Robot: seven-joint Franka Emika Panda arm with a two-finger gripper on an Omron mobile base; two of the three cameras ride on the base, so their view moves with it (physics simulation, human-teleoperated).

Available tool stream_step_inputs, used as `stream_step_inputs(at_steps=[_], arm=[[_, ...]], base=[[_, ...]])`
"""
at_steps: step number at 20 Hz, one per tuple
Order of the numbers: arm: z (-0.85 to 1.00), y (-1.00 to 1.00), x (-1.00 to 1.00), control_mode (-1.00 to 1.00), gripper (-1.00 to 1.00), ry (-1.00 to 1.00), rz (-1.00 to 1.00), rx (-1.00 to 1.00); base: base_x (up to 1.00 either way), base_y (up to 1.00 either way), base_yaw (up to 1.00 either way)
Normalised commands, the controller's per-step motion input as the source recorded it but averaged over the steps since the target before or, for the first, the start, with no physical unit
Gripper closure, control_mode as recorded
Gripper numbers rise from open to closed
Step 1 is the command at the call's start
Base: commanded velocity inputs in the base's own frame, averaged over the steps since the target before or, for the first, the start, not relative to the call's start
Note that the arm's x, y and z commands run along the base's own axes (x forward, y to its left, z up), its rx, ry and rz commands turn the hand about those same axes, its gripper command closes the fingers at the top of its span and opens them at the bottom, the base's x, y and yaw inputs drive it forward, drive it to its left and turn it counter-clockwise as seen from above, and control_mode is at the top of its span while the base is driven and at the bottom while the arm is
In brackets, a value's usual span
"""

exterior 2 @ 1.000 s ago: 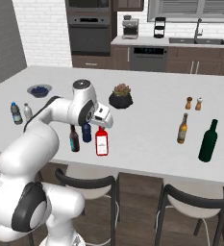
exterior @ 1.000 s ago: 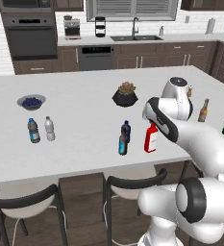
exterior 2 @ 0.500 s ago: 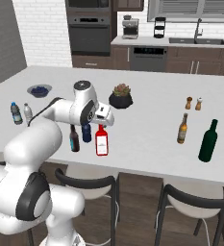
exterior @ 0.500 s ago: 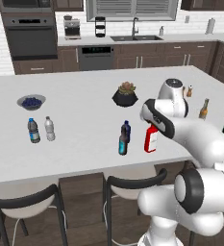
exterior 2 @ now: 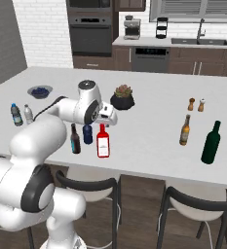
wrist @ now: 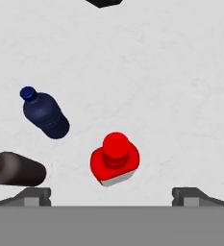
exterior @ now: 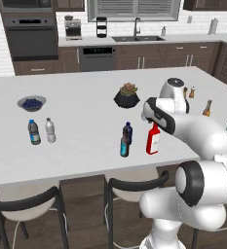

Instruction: Move the plastic bottles in the middle to the plastics group, and the glass bottles in the middle to the glass group.

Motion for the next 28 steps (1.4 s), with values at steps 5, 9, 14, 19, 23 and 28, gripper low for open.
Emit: stream_step_inputs(at_steps=[5,9,14,19,23,28], arm=[[-0.2,-0.03,0.03,-1.0,-1.0,0.0,0.0,0.0],[-0.18,-0.02,0.06,-1.0,-1.0,0.0,0.01,0.0],[-0.14,0.0,0.12,-1.0,-1.0,0.0,0.01,0.0],[-0.03,0.0,0.08,-1.0,-1.0,0.0,0.01,0.0],[0.0,0.0,0.05,-1.0,-1.0,0.0,0.0,0.0],[-0.08,0.0,0.03,-1.0,-1.0,0.0,0.01,0.0]], base=[[0.0,0.0,0.0],[0.0,0.0,0.0],[0.0,0.0,0.0],[0.0,0.0,0.0],[0.0,0.0,0.0],[0.0,0.0,0.0]])
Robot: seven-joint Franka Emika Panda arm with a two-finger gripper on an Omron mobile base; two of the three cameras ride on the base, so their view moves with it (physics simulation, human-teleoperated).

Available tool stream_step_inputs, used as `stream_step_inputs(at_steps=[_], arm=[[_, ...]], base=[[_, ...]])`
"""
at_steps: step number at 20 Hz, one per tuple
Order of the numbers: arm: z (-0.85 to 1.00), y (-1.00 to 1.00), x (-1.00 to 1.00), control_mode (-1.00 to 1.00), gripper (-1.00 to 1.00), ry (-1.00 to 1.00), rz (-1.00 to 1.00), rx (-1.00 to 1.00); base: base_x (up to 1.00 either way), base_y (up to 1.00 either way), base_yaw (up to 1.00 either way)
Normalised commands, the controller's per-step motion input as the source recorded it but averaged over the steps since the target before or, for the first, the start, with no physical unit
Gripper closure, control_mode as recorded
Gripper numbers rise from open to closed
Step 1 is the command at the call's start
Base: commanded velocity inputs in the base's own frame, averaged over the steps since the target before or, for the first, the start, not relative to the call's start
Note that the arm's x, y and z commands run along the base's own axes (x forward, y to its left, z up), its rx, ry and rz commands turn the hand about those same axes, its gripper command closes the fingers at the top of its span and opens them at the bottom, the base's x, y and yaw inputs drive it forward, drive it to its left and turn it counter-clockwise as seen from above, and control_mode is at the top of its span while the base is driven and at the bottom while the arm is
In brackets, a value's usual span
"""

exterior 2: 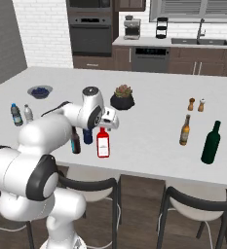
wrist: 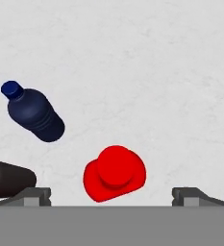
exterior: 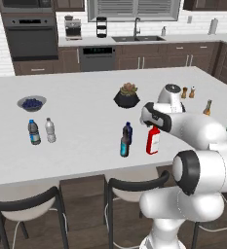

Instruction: Move the plastic bottles in the middle to the plastics group, and the glass bottles in the middle to the glass group.

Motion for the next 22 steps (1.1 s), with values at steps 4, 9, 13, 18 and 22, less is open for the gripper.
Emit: stream_step_inputs(at_steps=[4,9,13,18,22], arm=[[-0.16,0.0,0.08,-1.0,-1.0,0.0,0.0,0.0],[-0.06,0.0,0.13,-1.0,-1.0,0.0,0.0,0.0],[0.0,-0.04,0.14,-1.0,-1.0,0.0,0.0,0.0],[-0.04,-0.1,0.01,-1.0,-1.0,0.0,0.0,0.0],[0.0,-0.02,0.0,-1.0,-1.0,0.0,0.0,0.0]], base=[[0.0,0.0,0.0],[0.0,0.0,0.0],[0.0,0.0,0.0],[0.0,0.0,0.0],[0.0,0.0,0.0]])
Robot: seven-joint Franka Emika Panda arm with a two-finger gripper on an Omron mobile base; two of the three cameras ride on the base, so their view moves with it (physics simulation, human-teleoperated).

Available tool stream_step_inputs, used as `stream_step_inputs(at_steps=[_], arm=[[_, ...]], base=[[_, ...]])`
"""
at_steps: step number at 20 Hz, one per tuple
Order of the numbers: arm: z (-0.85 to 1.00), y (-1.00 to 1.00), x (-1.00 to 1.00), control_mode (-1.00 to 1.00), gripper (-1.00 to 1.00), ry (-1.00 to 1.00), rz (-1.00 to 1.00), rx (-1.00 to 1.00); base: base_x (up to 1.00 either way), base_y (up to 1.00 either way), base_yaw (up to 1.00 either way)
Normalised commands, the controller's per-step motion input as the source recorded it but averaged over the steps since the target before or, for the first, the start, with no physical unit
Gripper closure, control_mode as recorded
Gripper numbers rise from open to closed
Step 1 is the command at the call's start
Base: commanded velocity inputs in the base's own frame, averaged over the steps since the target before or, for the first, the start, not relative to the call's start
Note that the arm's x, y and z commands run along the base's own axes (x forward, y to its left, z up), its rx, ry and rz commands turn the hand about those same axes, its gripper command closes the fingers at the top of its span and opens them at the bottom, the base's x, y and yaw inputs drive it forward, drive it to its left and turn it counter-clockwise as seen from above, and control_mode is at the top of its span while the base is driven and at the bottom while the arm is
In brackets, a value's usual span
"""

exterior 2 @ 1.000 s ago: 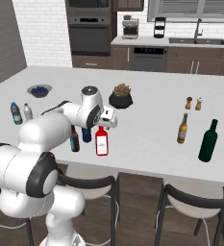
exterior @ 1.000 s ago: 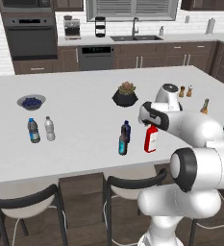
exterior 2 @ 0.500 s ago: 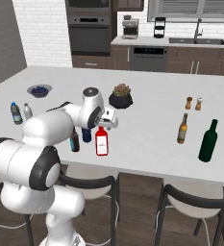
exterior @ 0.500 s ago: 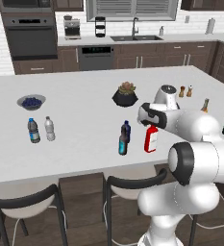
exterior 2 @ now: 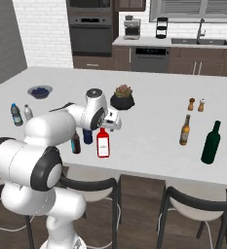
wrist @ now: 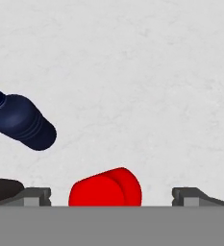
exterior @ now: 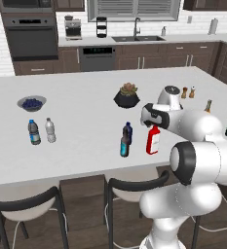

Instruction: Move the plastic bottles in the middle to the plastics group, and the glass bottles in the middle to the glass group.

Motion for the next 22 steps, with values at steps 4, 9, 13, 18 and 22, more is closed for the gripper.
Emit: stream_step_inputs(at_steps=[4,9,13,18,22], arm=[[0.0,0.0,0.02,-1.0,-1.0,0.0,0.0,0.0],[-0.06,0.0,0.04,-1.0,-1.0,0.0,0.0,0.0],[-0.05,0.0,0.02,-1.0,-1.0,0.0,0.01,0.0],[0.0,0.0,0.0,-1.0,-1.0,0.0,0.07,0.0],[0.0,0.0,0.0,-1.0,-1.0,0.0,0.02,0.0]], base=[[0.0,0.0,0.0],[0.0,0.0,0.0],[0.0,0.0,0.0],[0.0,0.0,0.0],[0.0,0.0,0.0]])
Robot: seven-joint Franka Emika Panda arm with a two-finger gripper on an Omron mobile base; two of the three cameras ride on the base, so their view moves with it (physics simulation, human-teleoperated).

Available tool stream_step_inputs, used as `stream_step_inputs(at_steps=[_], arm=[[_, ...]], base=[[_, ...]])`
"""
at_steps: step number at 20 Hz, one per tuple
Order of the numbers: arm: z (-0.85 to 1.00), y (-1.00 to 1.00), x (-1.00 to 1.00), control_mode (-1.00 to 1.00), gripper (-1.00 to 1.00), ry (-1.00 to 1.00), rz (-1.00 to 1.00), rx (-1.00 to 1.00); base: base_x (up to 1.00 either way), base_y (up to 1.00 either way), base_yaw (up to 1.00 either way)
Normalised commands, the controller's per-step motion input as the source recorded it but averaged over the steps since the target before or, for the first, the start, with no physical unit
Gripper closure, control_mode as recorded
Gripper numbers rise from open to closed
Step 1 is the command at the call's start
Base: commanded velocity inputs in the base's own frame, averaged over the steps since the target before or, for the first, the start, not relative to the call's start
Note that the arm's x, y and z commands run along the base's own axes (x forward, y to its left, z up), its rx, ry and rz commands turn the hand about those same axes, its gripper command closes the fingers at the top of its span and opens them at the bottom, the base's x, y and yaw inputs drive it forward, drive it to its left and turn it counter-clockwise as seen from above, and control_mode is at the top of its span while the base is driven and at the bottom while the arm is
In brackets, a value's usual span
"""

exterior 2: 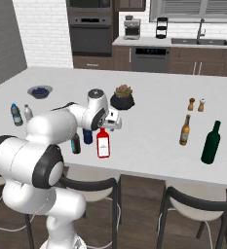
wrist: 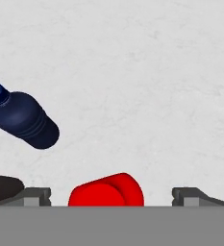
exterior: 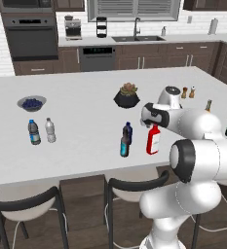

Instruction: Move the plastic bottles in the middle to the plastics group, and the glass bottles in the middle to the glass group.

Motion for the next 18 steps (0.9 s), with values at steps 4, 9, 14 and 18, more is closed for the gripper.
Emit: stream_step_inputs(at_steps=[4,9,14,18], arm=[[0.0,0.0,0.0,-1.0,1.0,0.0,0.0,0.0],[0.0,0.0,0.0,-1.0,1.0,0.0,0.0,0.0],[0.08,-0.31,0.0,-1.0,1.0,0.0,-0.01,0.0],[0.27,-0.69,-0.19,-1.0,1.0,-0.01,-0.01,0.0]], base=[[0.0,0.0,0.0],[0.0,0.0,0.0],[0.0,0.0,0.0],[0.0,0.0,0.0]])
